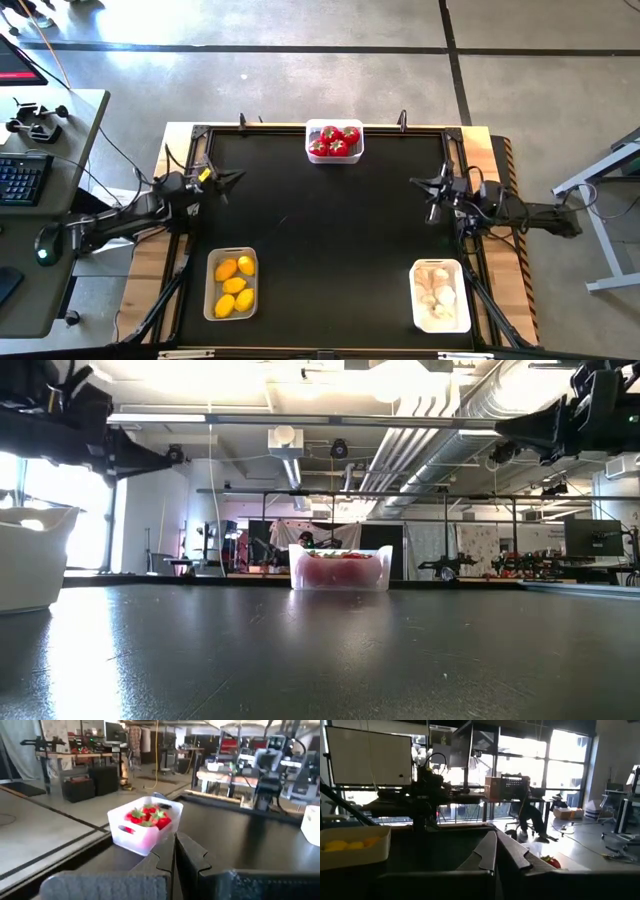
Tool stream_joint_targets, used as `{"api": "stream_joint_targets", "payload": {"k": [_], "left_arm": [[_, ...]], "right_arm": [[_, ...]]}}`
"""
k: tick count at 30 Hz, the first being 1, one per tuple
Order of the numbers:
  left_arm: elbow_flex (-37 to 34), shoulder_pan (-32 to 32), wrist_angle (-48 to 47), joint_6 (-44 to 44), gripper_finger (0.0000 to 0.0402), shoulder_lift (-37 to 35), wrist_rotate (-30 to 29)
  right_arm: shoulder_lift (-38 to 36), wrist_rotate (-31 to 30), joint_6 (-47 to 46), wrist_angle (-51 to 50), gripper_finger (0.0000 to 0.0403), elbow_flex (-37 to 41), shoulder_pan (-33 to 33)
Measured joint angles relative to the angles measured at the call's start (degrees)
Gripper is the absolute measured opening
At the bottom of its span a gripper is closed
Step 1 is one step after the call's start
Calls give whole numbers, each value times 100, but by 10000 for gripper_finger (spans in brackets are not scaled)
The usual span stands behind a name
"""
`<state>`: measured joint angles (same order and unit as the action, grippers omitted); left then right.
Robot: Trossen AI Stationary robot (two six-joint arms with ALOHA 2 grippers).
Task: Sort produce into baskets
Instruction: Return to Home Position
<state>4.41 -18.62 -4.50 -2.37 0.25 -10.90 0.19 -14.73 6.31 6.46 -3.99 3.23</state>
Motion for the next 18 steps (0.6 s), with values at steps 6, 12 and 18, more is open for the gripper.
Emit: {"api": "stream_joint_targets", "payload": {"k": [6,12,18], "left_arm": [[-290,207,511,-34,0,-3,-81],[-342,272,638,5,0,-7,-302],[-342,272,639,-232,0,49,-301]], "right_arm": [[10,-145,-236,310,0,339,294],[5,-179,-452,229,0,341,629],[21,-1040,-377,-259,0,341,855]]}}
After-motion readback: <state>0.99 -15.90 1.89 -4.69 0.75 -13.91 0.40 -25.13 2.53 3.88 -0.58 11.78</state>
